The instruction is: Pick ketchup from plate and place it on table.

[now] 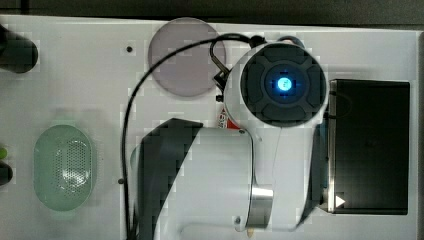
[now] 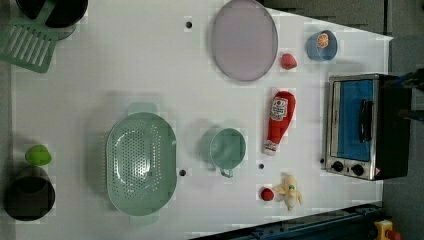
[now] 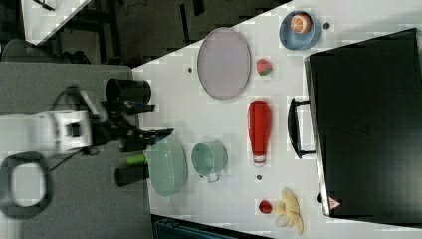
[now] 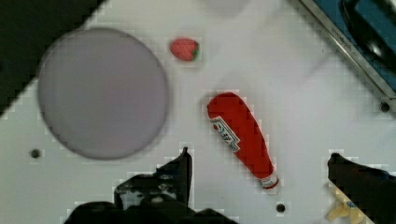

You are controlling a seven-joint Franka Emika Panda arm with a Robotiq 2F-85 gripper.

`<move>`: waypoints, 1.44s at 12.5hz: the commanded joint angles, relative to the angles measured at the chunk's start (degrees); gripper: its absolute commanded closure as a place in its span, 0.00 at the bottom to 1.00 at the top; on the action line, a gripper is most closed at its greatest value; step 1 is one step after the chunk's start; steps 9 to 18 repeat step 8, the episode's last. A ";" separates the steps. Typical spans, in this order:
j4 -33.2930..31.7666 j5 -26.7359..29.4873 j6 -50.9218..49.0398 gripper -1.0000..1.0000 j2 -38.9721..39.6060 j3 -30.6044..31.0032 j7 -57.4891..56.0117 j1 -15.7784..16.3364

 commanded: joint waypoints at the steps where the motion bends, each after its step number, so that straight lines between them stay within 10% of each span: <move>1: 3.27 0.52 -6.07 0.00 1.19 0.48 3.73 -0.07; 18: 5.34 0.51 -13.55 0.00 1.17 0.95 3.33 0.26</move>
